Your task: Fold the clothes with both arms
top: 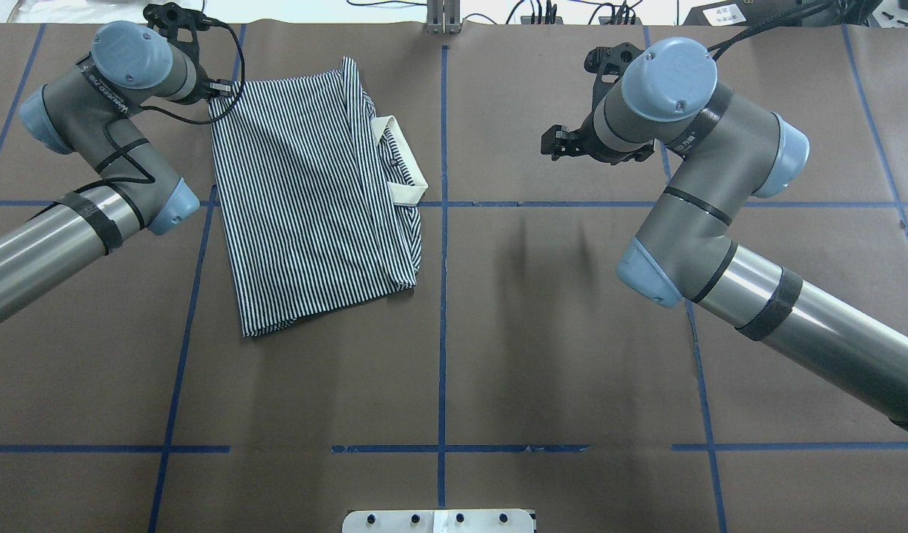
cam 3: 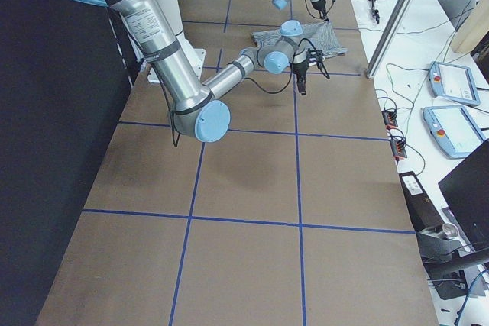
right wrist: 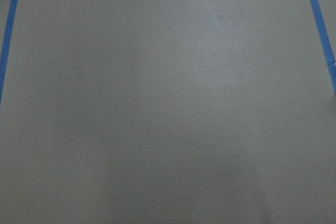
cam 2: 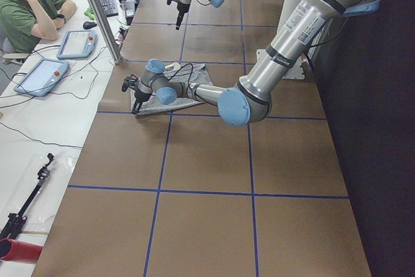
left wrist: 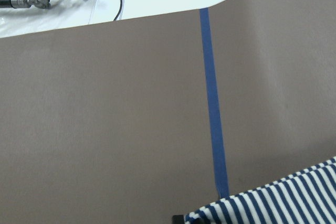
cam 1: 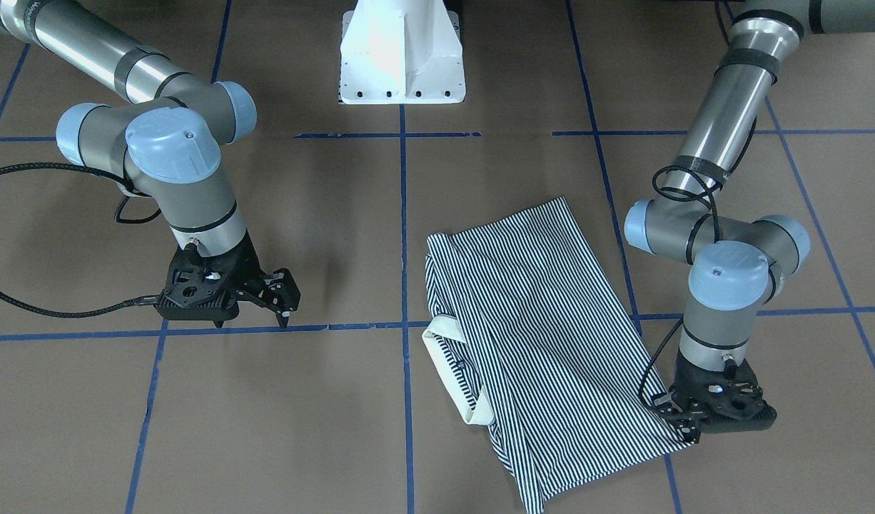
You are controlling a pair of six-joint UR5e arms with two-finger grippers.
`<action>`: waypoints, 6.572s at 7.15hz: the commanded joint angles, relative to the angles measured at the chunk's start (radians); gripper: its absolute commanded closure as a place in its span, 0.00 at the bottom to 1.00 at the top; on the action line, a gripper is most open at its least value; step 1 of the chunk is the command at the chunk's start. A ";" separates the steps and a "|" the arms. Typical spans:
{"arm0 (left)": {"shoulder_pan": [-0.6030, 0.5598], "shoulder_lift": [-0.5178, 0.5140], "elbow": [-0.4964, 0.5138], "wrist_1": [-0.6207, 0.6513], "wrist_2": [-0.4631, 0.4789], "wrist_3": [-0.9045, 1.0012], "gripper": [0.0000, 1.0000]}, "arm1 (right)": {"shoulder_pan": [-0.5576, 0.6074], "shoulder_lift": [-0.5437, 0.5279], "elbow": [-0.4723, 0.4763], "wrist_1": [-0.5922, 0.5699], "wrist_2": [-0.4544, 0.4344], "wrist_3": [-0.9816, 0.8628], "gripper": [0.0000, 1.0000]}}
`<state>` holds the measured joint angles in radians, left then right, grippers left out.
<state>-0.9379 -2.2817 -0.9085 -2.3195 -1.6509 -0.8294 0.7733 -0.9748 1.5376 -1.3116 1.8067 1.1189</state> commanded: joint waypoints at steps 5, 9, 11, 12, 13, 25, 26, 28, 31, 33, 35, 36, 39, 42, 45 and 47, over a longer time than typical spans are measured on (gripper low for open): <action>-0.061 0.111 -0.150 -0.067 -0.133 0.165 0.00 | -0.195 0.305 -0.226 -0.002 -0.250 0.511 0.28; -0.059 0.111 -0.150 -0.067 -0.133 0.156 0.00 | -0.272 0.429 -0.482 0.173 -0.354 0.611 0.39; -0.058 0.111 -0.150 -0.067 -0.133 0.156 0.00 | -0.272 0.455 -0.540 0.175 -0.368 0.611 0.39; -0.056 0.111 -0.150 -0.067 -0.133 0.156 0.00 | -0.272 0.455 -0.551 0.175 -0.369 0.611 0.40; -0.056 0.111 -0.150 -0.067 -0.133 0.156 0.00 | -0.272 0.455 -0.562 0.176 -0.380 0.611 0.42; -0.048 0.111 -0.171 -0.069 -0.133 0.151 0.00 | -0.375 -0.141 0.137 0.173 -0.455 0.613 1.00; -0.047 0.113 -0.179 -0.069 -0.133 0.151 0.00 | -0.408 -0.184 0.169 0.175 -0.490 0.616 1.00; -0.044 0.136 -0.208 -0.067 -0.135 0.151 0.00 | -0.410 -0.219 0.174 0.176 -0.495 0.613 1.00; -0.038 0.153 -0.234 -0.067 -0.136 0.150 0.00 | -0.407 -0.228 0.173 0.175 -0.491 0.604 1.00; -0.036 0.153 -0.234 -0.067 -0.135 0.150 0.00 | -0.407 -0.237 0.173 0.173 -0.489 0.530 0.20; -0.033 0.153 -0.234 -0.066 -0.136 0.150 0.00 | -0.407 -0.240 0.249 0.122 -0.486 0.407 0.00; -0.033 0.153 -0.234 -0.066 -0.136 0.150 0.00 | -0.413 -0.237 0.336 -0.012 -0.472 0.369 0.00; -0.032 0.153 -0.236 -0.066 -0.136 0.150 0.00 | -0.556 -0.145 0.403 -0.276 -0.527 0.290 0.00; -0.027 0.153 -0.236 -0.067 -0.136 0.150 0.00 | -0.660 -0.117 0.369 -0.298 -0.636 0.077 0.14; -0.025 0.154 -0.236 -0.067 -0.142 0.150 0.00 | -0.661 -0.113 0.358 -0.293 -0.642 -0.186 0.62; -0.025 0.154 -0.236 -0.067 -0.142 0.150 0.00 | -0.661 -0.111 0.343 -0.291 -0.639 -0.273 0.65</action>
<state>-0.9634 -2.1279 -1.1443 -2.3869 -1.7930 -0.6795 0.1123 -1.0873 1.8893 -1.6051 1.1660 0.9028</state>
